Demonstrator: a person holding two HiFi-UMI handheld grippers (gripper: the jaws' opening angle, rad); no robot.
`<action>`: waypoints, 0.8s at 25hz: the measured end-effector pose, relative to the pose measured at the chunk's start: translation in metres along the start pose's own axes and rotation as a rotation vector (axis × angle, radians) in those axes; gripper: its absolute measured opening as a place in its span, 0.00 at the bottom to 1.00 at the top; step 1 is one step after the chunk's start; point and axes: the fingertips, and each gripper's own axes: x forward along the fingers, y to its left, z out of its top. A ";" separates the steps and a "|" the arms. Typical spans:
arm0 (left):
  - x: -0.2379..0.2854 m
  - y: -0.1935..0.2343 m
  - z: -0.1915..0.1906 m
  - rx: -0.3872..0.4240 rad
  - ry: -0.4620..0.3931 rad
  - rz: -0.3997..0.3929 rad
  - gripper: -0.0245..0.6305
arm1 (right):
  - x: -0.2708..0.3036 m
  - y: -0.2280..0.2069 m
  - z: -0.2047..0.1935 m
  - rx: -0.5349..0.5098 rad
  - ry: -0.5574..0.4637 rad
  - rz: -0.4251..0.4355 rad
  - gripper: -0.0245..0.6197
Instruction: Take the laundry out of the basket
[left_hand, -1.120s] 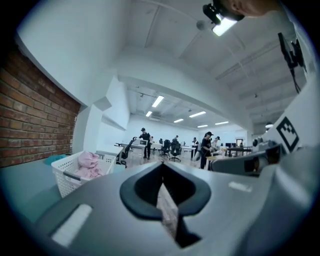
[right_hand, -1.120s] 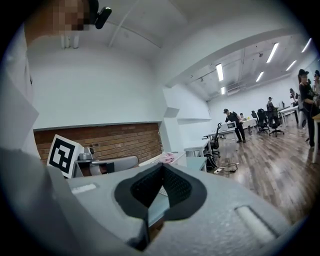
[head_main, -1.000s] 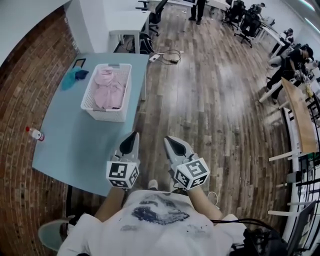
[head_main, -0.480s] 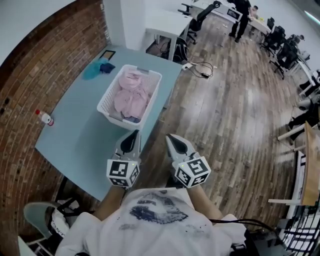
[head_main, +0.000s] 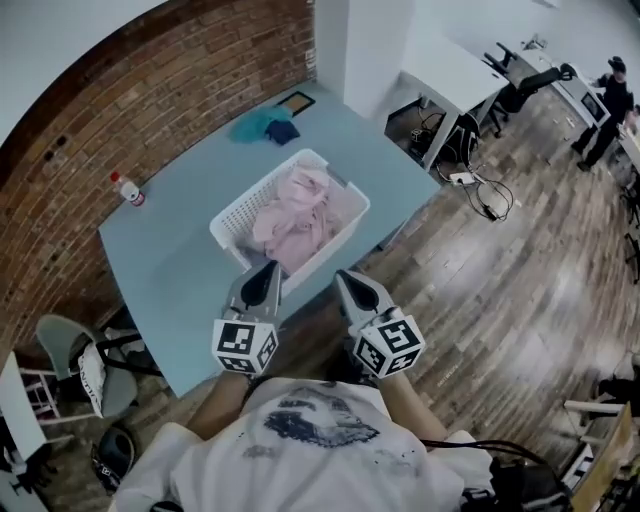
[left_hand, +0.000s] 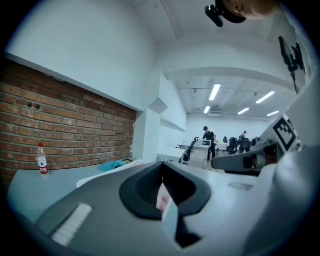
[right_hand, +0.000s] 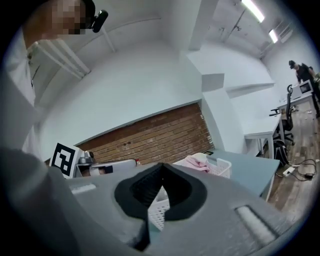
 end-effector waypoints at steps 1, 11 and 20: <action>0.010 -0.002 0.003 -0.005 0.003 0.037 0.02 | 0.003 -0.013 0.005 0.003 0.016 0.032 0.03; 0.049 -0.012 0.011 -0.026 0.044 0.278 0.02 | 0.021 -0.090 0.024 0.067 0.086 0.202 0.03; 0.063 0.008 0.016 -0.046 0.014 0.348 0.02 | 0.050 -0.099 0.025 0.050 0.117 0.256 0.03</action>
